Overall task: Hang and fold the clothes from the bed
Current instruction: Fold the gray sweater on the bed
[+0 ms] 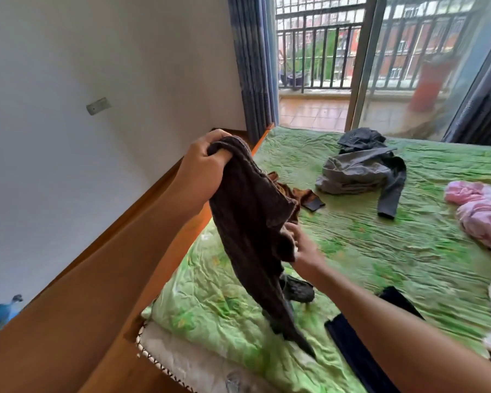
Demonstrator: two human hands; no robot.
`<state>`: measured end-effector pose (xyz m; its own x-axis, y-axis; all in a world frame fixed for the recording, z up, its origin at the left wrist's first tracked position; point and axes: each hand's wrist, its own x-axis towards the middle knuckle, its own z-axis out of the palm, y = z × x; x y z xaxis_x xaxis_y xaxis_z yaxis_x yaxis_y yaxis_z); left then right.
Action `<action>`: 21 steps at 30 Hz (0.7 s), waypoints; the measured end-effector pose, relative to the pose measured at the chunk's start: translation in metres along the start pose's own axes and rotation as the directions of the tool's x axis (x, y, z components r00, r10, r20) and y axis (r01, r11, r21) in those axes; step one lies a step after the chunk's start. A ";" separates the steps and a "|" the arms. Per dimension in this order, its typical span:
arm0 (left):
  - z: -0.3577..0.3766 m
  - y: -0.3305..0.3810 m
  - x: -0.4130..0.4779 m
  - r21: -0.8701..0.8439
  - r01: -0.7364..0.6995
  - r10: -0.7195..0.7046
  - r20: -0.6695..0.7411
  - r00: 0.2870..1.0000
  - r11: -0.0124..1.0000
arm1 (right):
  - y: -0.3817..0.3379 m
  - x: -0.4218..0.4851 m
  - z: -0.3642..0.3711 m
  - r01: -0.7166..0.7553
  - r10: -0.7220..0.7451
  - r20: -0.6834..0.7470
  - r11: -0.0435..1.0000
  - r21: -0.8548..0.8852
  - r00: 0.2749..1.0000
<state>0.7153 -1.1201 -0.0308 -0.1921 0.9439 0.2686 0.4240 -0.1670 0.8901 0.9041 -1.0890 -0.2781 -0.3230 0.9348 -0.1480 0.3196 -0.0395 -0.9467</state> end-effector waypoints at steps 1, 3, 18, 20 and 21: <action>-0.008 -0.004 0.002 -0.012 -0.001 0.001 0.027 1.000 1.000 | -0.010 0.001 0.013 -0.017 0.021 -0.052 0.998 0.067 0.998; -0.028 -0.017 0.009 -0.024 -0.004 0.006 0.065 0.998 1.000 | -0.027 0.013 0.031 0.004 0.014 -0.155 0.994 0.113 0.988; -0.177 -0.132 0.059 0.437 -0.309 0.295 0.100 0.950 0.845 | -0.171 -0.033 -0.027 -0.021 -0.600 -0.519 0.642 -0.766 0.608; -0.173 -0.129 0.056 0.441 -0.305 0.317 0.048 0.947 0.844 | -0.179 -0.045 -0.028 -0.033 -0.635 -0.524 0.618 -0.785 0.567; -0.170 -0.127 0.055 0.412 -0.298 0.321 0.015 0.947 0.861 | -0.183 -0.050 -0.030 -0.051 -0.643 -0.532 0.610 -0.791 0.551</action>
<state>0.5002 -1.0959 -0.0665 -0.0324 0.8448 0.5341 0.7873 -0.3076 0.5344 0.8888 -1.1182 -0.0891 0.0902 0.7282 0.6794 0.9156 0.2078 -0.3442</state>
